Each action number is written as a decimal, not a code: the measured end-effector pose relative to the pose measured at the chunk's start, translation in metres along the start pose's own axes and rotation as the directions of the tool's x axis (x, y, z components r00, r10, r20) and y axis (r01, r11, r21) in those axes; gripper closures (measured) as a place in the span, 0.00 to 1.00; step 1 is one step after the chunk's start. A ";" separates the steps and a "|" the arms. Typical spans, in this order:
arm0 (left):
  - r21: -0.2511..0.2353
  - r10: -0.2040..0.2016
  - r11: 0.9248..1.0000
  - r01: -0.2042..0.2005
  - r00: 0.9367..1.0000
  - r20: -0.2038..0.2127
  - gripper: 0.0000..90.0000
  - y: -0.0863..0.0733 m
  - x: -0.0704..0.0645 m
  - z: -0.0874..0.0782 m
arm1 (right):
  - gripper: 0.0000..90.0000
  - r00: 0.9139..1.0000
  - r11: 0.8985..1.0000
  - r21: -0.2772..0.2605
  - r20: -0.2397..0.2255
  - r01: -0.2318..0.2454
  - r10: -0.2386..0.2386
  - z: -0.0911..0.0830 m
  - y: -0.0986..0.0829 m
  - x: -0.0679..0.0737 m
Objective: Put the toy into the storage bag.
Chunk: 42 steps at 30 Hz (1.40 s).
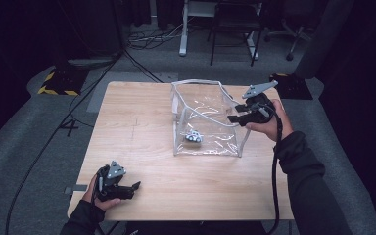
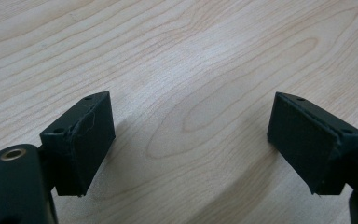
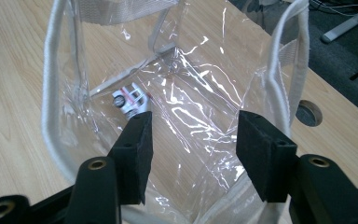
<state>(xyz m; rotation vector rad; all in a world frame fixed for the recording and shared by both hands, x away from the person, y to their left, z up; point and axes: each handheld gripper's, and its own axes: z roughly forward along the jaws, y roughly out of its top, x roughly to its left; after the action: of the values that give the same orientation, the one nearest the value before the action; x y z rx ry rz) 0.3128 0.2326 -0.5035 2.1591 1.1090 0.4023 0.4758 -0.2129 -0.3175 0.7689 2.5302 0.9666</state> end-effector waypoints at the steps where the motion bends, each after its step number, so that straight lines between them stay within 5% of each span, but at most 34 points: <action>1: 0.000 0.000 1.000 0.000 1.000 0.000 0.17 0.000 0.000 0.000 | 0.52 1.000 1.000 0.002 0.005 0.001 -0.001 0.000 0.000 0.000; 27: 0.000 0.001 1.000 -0.001 1.000 0.000 0.17 0.000 0.000 0.000 | 0.35 0.999 0.995 -0.099 0.038 0.012 -0.008 -0.004 -0.002 0.002; 42: 0.000 0.000 1.000 0.000 1.000 0.000 0.17 0.000 0.000 0.000 | 0.25 0.992 0.985 -0.170 0.116 -0.021 0.041 -0.013 -0.005 -0.001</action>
<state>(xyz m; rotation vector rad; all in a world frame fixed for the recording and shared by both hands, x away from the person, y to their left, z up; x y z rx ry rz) 0.3128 0.2326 -0.5035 2.1595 1.1086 0.4026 0.4690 -0.2235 -0.3113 0.7927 2.3075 1.0949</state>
